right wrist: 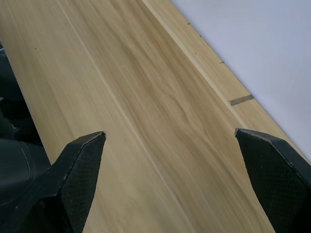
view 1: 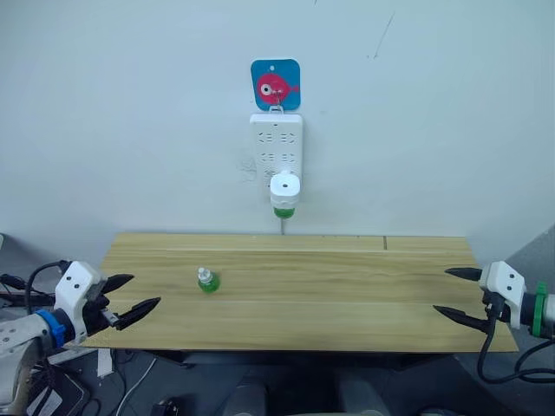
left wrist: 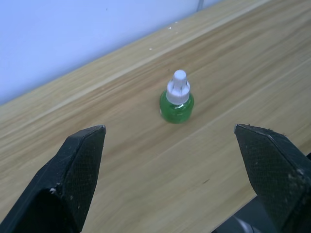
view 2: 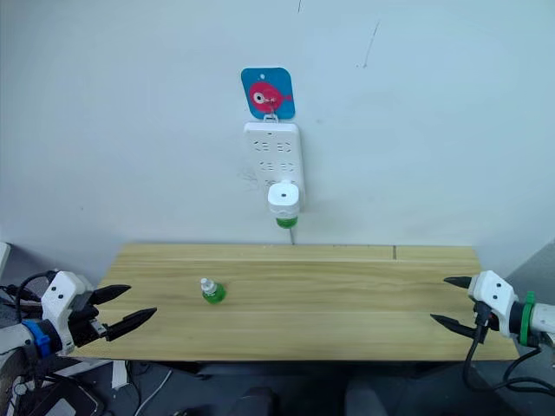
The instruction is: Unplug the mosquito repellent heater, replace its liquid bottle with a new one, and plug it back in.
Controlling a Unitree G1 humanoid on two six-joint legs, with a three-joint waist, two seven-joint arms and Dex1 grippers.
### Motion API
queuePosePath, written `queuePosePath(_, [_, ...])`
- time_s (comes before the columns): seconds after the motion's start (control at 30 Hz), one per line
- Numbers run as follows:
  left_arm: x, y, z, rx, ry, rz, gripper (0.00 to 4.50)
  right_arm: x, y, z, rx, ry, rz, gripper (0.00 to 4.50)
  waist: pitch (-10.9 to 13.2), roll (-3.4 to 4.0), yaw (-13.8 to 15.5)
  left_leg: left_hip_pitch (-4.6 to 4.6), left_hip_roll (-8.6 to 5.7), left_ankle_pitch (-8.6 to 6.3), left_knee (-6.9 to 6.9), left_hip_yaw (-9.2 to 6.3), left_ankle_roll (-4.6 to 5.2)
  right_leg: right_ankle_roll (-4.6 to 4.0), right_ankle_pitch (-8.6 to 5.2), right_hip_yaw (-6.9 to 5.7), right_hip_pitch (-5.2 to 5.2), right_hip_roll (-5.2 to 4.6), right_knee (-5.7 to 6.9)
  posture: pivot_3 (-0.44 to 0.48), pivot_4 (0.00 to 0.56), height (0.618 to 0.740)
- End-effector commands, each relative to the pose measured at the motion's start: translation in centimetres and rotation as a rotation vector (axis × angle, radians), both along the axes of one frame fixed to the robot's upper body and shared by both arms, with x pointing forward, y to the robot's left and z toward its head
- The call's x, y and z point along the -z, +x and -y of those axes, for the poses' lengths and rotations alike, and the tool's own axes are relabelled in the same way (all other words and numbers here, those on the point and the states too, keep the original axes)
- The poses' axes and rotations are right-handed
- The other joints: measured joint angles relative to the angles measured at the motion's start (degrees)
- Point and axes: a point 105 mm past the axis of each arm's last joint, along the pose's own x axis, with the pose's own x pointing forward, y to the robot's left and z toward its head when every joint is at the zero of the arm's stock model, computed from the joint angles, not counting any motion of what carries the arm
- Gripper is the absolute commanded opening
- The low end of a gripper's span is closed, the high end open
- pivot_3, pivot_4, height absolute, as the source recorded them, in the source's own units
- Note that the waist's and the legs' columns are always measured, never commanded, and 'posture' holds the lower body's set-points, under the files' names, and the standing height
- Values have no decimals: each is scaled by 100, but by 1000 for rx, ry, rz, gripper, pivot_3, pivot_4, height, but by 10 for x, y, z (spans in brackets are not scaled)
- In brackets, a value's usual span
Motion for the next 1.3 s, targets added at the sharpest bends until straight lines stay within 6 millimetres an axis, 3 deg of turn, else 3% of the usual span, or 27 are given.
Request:
queuePosePath(0.03, [-26,14,6,-15,-36,99,4500,-23,6,-2,32,37,103,4456,10,2,0,-1,0,0,1,0,0,1,0,0,0,0,0,29,116,725])
queuePosePath(0.13, [-39,25,18,-13,-85,138,4500,-42,9,-12,62,99,170,4456,45,5,-8,-3,0,0,4,0,-1,4,2,1,-1,0,0,-1,126,725])
queuePosePath(0.43, [-85,75,71,85,-206,277,4500,-112,-6,-104,-82,325,302,4456,142,-9,-152,-56,-2,1,19,-25,-3,13,9,-18,-27,1,-2,-101,150,725])
queuePosePath(0.53, [-97,87,83,112,-231,309,4500,-127,-9,-119,-92,379,314,4456,155,-21,-192,-65,-3,1,26,-26,-3,9,19,-19,-33,2,-3,-116,154,725])
queuePosePath(0.57, [-100,90,87,119,-242,318,4500,-130,-9,-122,-92,391,317,4456,158,-25,-213,-67,-4,1,26,-26,-3,7,21,-18,-33,1,-5,-119,156,725])
queuePosePath(0.67, [-110,98,100,165,-274,351,3895,-140,-10,-132,-98,412,321,4500,181,-31,-286,-70,-6,1,25,-25,-3,5,22,-17,-36,0,-9,-138,164,725])
queuePosePath(0.8, [-108,109,106,172,-247,343,2652,-147,-11,-139,-93,428,320,4500,252,-38,-337,-73,-6,1,24,-25,-3,5,22,-18,-44,2,-7,-160,175,725])
queuePosePath(1.3, [-114,151,127,200,-263,400,2652,-159,-10,-157,-88,465,332,4500,305,-49,-470,-94,-7,1,24,-25,-2,2,25,-19,-63,2,-6,-196,182,725])
